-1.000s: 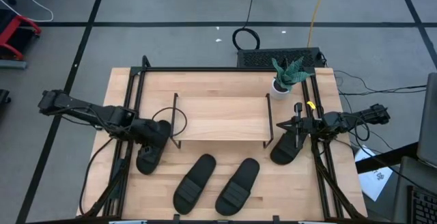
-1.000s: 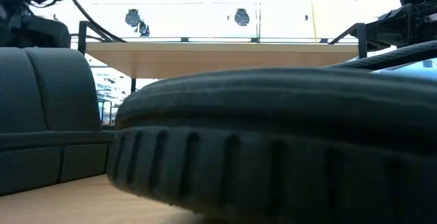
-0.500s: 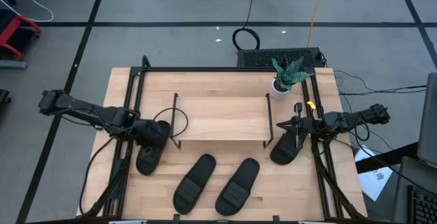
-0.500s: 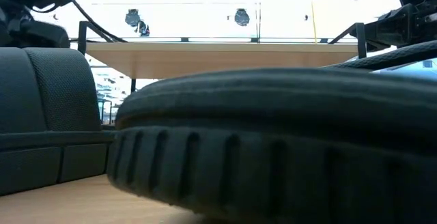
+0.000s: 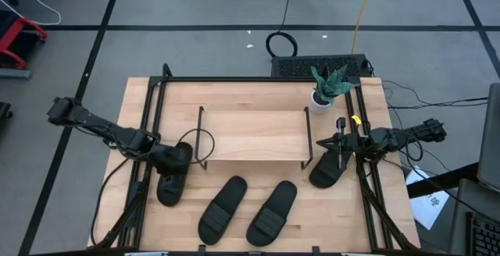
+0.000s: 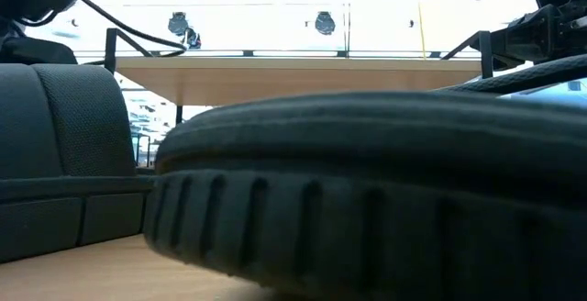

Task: Pick and place slides into the shelf
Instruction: Put the top left black slide on the shelf

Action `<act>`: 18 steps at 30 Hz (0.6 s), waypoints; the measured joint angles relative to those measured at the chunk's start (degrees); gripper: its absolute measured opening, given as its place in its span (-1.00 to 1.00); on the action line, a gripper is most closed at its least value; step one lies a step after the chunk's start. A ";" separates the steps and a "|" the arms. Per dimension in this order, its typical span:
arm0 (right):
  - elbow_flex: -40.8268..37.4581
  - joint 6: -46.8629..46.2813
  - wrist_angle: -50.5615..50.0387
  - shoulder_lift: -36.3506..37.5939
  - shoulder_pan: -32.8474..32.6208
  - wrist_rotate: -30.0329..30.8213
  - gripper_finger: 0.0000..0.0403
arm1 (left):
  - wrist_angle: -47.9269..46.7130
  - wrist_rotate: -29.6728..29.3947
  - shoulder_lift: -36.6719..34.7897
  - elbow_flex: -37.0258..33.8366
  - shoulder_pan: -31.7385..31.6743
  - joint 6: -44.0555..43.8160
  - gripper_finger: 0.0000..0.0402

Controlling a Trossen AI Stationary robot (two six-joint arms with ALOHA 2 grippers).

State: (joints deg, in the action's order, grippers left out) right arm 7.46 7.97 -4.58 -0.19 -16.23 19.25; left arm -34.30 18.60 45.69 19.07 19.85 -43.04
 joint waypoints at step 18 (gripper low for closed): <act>-0.02 0.11 0.02 0.02 0.02 0.02 -1.00 | 14.72 4.49 0.02 -3.74 0.59 -2.51 -0.92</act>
State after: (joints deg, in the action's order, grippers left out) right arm 7.44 8.08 -4.56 -0.17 -16.21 19.27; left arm -19.58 23.09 45.71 15.33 20.43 -45.55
